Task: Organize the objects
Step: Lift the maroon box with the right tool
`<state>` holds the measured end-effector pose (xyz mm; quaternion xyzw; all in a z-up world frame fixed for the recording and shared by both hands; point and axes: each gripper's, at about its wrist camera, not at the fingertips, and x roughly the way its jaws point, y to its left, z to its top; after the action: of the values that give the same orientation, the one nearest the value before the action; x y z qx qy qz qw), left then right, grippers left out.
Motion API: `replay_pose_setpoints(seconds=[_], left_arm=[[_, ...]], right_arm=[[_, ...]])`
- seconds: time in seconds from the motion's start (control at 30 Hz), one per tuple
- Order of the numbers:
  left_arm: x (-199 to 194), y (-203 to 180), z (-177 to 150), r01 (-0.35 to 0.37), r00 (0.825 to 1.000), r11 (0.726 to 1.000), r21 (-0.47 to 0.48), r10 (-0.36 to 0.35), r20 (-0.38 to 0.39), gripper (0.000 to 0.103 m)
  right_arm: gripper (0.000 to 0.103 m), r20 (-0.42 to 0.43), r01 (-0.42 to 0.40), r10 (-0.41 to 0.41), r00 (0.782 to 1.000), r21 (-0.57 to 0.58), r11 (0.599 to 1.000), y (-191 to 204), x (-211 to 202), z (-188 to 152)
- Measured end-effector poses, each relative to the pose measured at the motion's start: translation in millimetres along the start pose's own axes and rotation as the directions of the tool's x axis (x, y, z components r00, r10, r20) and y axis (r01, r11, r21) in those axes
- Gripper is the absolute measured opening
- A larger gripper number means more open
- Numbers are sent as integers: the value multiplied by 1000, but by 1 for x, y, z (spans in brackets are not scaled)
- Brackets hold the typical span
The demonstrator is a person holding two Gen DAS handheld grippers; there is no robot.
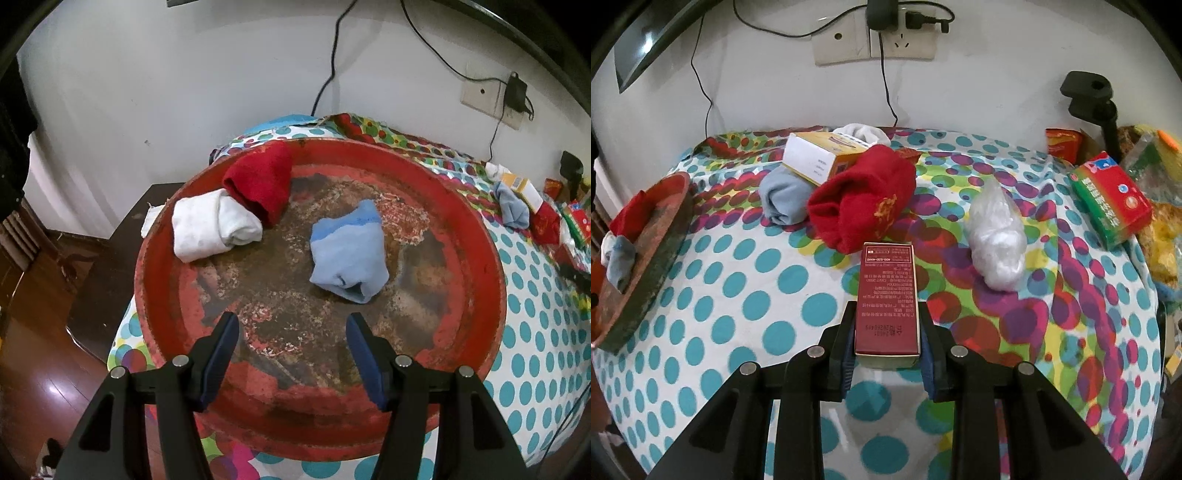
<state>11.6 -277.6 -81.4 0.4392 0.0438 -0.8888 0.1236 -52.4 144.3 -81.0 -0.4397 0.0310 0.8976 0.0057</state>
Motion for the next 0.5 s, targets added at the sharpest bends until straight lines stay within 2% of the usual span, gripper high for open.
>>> replay_pose_setpoints(seconds=[0.23, 0.4, 0.5], left_arm=[[5, 8, 0, 30, 999, 999, -38, -31, -34, 62], [-1, 7, 0, 17, 1000, 1000, -22, -17, -12, 62], [-1, 11, 1, 36, 999, 999, -39, -37, -16, 62]], right_arm=[[28, -8, -33, 32, 999, -62, 998, 36, -19, -1], [28, -4, -72, 72, 997, -115, 991, 74, -31, 5], [28, 4, -88, 90, 996, -155, 984, 97, -38, 6]])
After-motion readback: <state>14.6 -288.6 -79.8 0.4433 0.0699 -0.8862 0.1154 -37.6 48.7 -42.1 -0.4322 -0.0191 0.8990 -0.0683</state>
